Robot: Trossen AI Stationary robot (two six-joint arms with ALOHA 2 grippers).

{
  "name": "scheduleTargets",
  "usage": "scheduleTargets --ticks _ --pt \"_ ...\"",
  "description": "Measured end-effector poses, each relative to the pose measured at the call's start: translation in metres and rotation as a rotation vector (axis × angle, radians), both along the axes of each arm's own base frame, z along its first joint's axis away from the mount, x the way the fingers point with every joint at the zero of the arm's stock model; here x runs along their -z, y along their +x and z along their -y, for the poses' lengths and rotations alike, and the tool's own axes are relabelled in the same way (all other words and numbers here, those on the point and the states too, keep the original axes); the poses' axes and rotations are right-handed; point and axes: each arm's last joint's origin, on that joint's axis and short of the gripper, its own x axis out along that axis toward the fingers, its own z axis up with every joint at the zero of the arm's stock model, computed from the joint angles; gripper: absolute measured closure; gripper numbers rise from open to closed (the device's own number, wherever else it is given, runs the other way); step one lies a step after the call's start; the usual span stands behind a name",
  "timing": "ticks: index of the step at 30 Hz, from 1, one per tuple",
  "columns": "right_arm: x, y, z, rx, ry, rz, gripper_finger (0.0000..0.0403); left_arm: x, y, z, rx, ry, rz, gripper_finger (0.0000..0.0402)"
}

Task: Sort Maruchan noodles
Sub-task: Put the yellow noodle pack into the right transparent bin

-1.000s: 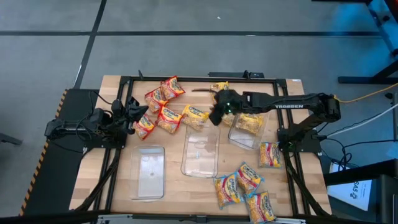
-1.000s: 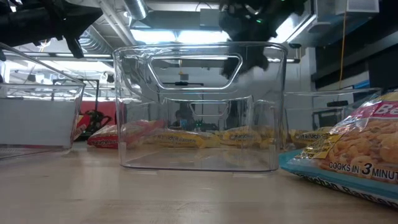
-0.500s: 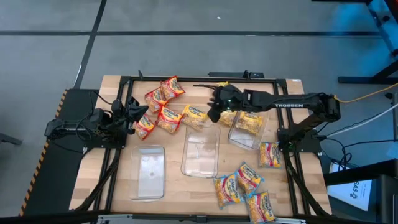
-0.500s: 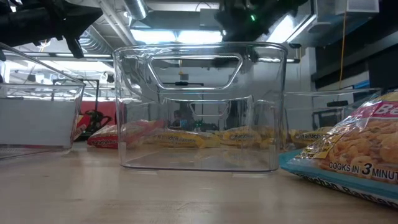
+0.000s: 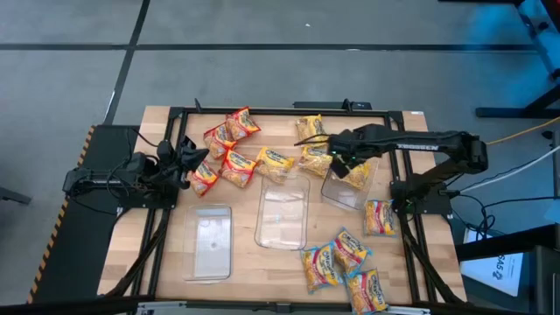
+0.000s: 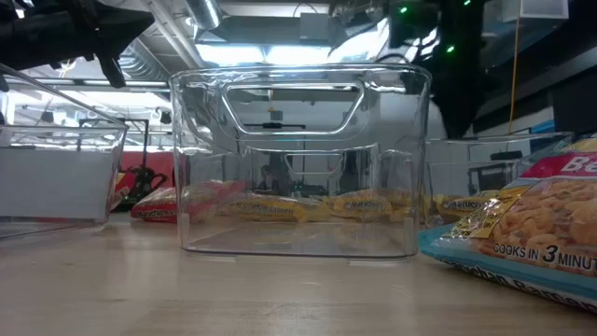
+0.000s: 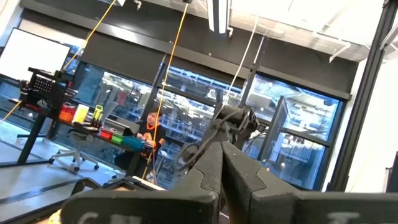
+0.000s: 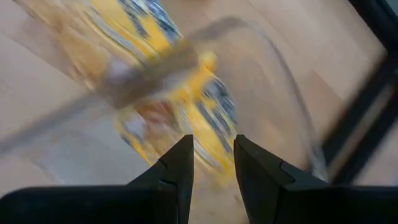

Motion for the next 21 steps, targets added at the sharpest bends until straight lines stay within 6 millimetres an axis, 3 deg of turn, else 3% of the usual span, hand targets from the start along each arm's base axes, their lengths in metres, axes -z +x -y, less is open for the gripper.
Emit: scheduleTargets --ticks 8,12,16,21 --pt "-0.043 -0.046 -0.010 0.018 -0.017 0.165 0.0290 0.001 0.000 0.000 0.000 0.000 -0.010 0.0401" --pt "-0.054 -0.071 -0.016 0.035 0.003 0.165 0.0290 0.002 0.001 0.000 0.000 -0.001 -0.021 0.0401" --pt "-0.038 -0.082 -0.018 0.058 0.018 0.180 0.0290 0.002 0.001 0.000 0.001 -0.001 -0.026 0.0401" --pt "0.006 -0.073 -0.017 0.082 0.025 0.245 0.0290 0.002 0.001 0.000 0.000 -0.002 -0.025 0.0401"
